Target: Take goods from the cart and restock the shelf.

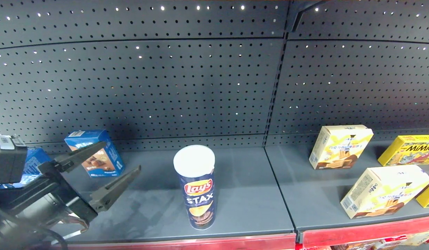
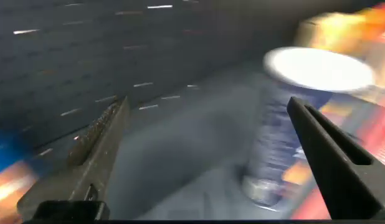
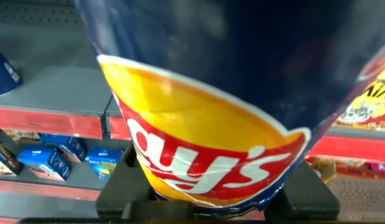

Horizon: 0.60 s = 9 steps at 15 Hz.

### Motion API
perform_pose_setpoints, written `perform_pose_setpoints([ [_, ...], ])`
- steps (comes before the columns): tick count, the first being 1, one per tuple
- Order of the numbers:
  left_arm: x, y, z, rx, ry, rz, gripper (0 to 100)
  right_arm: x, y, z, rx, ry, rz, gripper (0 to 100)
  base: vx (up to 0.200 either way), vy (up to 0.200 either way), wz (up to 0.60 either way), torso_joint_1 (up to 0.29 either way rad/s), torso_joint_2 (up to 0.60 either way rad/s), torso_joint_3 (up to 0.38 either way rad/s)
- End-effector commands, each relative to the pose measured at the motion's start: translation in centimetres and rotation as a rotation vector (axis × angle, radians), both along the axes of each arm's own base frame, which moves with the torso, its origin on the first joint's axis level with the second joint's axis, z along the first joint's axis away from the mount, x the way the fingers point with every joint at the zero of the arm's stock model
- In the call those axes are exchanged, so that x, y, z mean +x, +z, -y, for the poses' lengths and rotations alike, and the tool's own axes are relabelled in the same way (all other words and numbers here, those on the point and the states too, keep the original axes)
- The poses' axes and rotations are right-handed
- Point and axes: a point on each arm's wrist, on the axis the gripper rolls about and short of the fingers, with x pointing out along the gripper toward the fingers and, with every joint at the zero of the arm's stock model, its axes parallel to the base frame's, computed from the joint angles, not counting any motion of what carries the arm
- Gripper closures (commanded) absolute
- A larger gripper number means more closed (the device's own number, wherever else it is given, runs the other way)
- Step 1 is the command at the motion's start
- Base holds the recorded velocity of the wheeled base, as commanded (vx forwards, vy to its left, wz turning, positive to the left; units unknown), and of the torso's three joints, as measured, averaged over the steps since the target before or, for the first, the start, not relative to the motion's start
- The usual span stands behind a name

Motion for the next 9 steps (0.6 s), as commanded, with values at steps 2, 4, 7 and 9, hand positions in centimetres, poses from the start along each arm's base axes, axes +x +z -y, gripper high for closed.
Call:
perform_pose_setpoints([
  [2,-2.3,-0.1,-0.7,-0.019,0.119,0.015,0,0.0,-0.2,0.0,0.0,-0.001,-0.002,100,0.0,0.0,0.0,0.0,0.0,0.0],
  [4,-3.3,-0.1,-1.2,-0.012,0.192,0.009,0,0.0,-0.2,0.0,0.0,-0.003,0.002,100,0.0,0.0,0.0,0.0,0.0,0.0],
  [7,-5.2,-0.9,-2.4,0.0,0.301,-0.005,0,0.0,-0.2,0.0,0.016,-0.006,-0.002,100,0.0,0.0,0.0,0.0,0.0,0.0],
  [9,-6.7,-0.9,-3.0,0.023,0.364,0.002,0,0.0,-0.2,0.0,0.018,-0.008,-0.004,100,0.0,0.0,0.0,0.0,0.0,0.0],
])
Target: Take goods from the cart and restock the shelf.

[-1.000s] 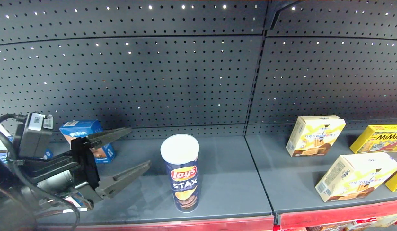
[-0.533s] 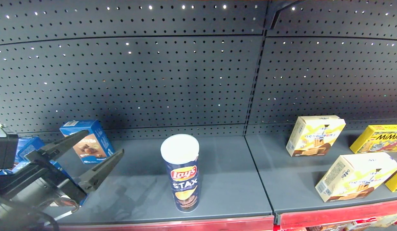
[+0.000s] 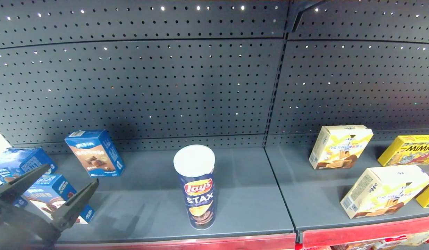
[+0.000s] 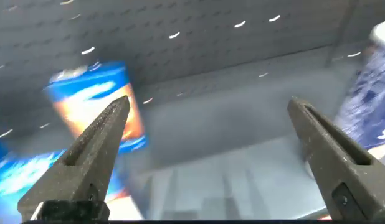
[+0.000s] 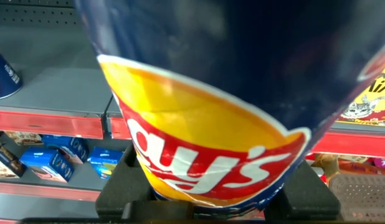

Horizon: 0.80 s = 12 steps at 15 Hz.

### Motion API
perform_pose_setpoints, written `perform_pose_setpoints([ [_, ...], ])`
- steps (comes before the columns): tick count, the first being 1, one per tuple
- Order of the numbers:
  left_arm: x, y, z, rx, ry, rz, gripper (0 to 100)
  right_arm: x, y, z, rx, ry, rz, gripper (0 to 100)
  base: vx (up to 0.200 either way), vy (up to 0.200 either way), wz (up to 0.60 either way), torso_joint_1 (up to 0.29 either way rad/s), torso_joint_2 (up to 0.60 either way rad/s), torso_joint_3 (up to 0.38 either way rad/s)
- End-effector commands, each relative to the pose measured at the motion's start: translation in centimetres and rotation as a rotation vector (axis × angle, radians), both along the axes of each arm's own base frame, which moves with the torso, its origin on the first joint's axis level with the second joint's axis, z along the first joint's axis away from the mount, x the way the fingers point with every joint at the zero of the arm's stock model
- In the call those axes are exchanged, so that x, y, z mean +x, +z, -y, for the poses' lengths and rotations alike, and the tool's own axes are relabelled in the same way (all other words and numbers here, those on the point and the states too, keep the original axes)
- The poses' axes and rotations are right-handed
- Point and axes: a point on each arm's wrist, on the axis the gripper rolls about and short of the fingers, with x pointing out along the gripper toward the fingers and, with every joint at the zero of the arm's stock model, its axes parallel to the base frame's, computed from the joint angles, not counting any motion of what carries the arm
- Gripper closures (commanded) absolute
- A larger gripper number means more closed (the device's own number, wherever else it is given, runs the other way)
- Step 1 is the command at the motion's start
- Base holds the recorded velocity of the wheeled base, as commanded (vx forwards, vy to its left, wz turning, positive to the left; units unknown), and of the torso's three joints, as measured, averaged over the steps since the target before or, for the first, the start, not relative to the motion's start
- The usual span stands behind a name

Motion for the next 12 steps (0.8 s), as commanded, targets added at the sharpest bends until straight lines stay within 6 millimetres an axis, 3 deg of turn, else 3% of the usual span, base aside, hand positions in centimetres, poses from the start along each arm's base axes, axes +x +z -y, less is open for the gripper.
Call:
perform_pose_setpoints([
  [1,-2.9,0.1,-0.7,0.023,0.066,0.033,0,0.0,0.0,0.0,0.0,0.0,-0.001,100,0.0,0.0,0.0,0.0,0.0,0.0],
  [6,-7.2,-0.7,-1.2,0.025,0.163,-0.07,0,0.0,0.0,0.0,0.0,-0.003,0.003,100,0.0,0.0,0.0,0.0,0.0,0.0],
  [12,-9.6,-3.5,-1.6,-0.032,0.222,-0.087,0,-0.1,0.4,0.0,0.002,-0.003,0.019,100,0.0,0.0,0.0,0.0,0.0,0.0],
])
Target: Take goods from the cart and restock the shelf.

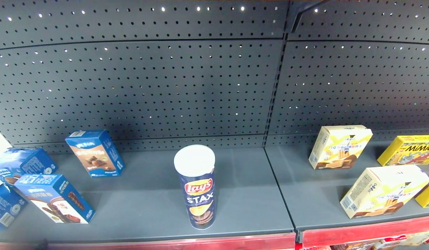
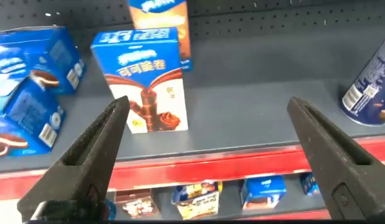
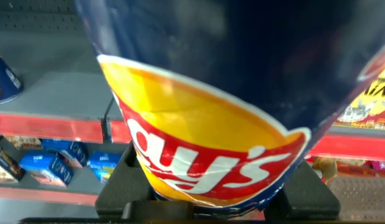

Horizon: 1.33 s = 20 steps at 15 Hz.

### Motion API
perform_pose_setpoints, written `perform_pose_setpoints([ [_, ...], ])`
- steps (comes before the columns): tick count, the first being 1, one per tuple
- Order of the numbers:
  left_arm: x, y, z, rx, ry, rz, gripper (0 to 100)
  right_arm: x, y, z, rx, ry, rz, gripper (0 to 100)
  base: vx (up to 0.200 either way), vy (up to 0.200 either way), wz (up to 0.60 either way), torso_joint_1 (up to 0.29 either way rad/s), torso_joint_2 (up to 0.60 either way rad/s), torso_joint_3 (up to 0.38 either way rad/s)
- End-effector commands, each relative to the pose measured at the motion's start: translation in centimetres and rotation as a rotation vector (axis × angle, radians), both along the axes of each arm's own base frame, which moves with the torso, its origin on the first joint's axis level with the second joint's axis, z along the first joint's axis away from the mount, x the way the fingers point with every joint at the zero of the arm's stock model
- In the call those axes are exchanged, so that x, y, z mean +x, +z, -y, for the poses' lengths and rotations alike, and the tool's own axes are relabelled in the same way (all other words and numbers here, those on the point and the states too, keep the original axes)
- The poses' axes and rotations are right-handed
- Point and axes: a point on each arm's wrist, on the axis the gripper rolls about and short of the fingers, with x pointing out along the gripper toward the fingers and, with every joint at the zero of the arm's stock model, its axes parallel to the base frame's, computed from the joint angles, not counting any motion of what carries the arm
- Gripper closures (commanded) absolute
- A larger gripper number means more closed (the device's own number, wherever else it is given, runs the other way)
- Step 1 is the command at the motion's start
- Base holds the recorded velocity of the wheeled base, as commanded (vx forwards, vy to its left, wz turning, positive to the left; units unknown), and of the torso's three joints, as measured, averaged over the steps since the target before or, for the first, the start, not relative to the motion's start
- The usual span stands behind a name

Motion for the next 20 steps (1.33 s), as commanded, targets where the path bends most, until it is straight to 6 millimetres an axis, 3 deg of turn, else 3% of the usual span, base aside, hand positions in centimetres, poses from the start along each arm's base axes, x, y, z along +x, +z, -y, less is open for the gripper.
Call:
perform_pose_setpoints([
  [1,-1.5,-1.6,-0.1,-0.02,0.017,0.049,0,-0.1,0.2,0.0,0.0,0.002,0.008,100,0.0,0.0,0.0,0.0,0.0,0.0],
  [5,-3.6,-4.3,-0.3,-0.02,0.014,0.028,0,0.3,1.8,0.0,-0.005,0.086,0.023,100,0.0,0.0,0.0,0.0,0.0,0.0],
  [6,-3.6,-4.3,-0.3,-0.02,0.014,0.028,0,0.3,1.8,0.0,-0.005,0.086,0.023,100,0.0,0.0,0.0,0.0,0.0,0.0],
  [11,-3.8,-4.6,-0.3,-0.086,0.027,0.028,0,4.1,5.5,-0.7,-0.015,0.17,0.05,100,0.0,0.0,0.0,0.0,0.0,0.0],
  [20,-3.8,-4.7,-0.3,-0.09,0.026,0.019,0,6.4,9.2,-1.5,-0.029,0.331,0.071,100,0.0,0.0,0.0,0.0,0.0,0.0],
])
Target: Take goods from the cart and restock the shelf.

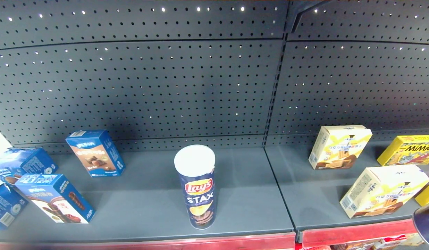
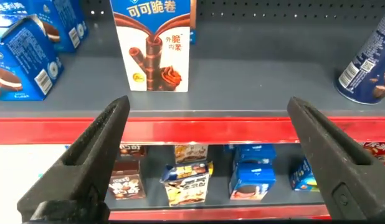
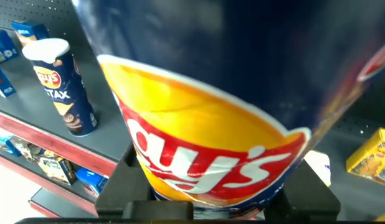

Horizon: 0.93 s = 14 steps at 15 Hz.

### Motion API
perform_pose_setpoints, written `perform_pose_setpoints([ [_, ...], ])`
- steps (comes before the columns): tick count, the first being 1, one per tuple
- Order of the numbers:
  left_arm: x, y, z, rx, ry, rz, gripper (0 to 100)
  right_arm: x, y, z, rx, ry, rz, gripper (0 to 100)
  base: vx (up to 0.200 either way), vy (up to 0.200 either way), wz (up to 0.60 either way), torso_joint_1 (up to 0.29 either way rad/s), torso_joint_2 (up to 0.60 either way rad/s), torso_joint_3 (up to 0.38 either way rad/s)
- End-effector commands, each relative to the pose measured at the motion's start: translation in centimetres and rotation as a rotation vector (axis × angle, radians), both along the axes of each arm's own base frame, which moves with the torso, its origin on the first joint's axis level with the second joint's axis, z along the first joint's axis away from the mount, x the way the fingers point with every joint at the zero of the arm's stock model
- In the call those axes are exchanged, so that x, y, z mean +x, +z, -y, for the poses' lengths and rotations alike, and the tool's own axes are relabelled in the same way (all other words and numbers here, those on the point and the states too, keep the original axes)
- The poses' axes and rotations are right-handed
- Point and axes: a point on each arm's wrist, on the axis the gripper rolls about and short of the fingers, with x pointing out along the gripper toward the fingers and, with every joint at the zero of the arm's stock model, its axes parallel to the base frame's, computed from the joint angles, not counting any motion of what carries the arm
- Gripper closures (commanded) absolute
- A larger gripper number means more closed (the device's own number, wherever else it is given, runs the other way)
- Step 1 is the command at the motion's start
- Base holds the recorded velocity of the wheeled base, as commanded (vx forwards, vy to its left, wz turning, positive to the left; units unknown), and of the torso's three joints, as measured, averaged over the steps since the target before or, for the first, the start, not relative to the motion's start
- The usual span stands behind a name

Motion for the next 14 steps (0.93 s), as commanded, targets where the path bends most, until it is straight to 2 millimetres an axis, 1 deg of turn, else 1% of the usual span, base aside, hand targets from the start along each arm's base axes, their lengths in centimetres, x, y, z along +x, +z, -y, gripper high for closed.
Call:
perform_pose_setpoints([
  [1,0.0,0.0,-0.1,0.001,0.039,-0.004,0,1.2,1.0,-0.3,-0.016,0.015,-0.008,100,0.0,0.0,0.0,0.0,0.0,0.0],
  [3,0.0,0.0,-0.2,0.003,0.076,-0.006,0,1.6,2.2,-0.6,-0.01,0.062,0.022,100,0.0,0.0,0.0,0.0,0.0,0.0],
  [4,0.0,0.0,-0.2,0.007,0.068,-0.001,0,1.6,2.5,-0.7,-0.008,0.074,0.031,100,0.0,0.0,0.0,0.0,0.0,0.0],
  [5,0.0,-0.1,-0.1,0.051,0.024,-0.015,0,1.7,2.7,-0.7,-0.007,0.082,0.034,100,0.0,0.0,0.0,0.0,0.0,0.0],
  [7,0.0,-0.5,0.2,0.111,-0.102,-0.051,0,1.7,2.8,-0.7,-0.006,0.085,0.039,100,0.0,0.0,0.0,0.0,0.0,0.0],
  [8,0.0,-0.5,0.3,0.121,-0.121,-0.051,0,1.8,2.9,-0.8,-0.006,0.088,0.041,100,0.0,0.0,0.0,0.0,0.0,0.0],
  [11,0.0,-0.5,0.3,0.113,-0.119,-0.053,0,2.2,3.5,-1.2,-0.005,0.142,0.039,100,0.0,0.0,0.0,0.0,0.0,0.0],
  [12,0.0,-0.5,0.3,0.107,-0.117,-0.054,0,2.6,3.7,-1.6,-0.007,0.178,0.033,100,0.0,0.0,0.0,0.0,0.0,0.0],
  [14,0.0,-0.5,0.3,0.11,-0.117,-0.054,0,3.3,3.6,-2.4,-0.019,0.257,0.002,100,0.0,0.0,0.0,0.0,0.0,0.0],
])
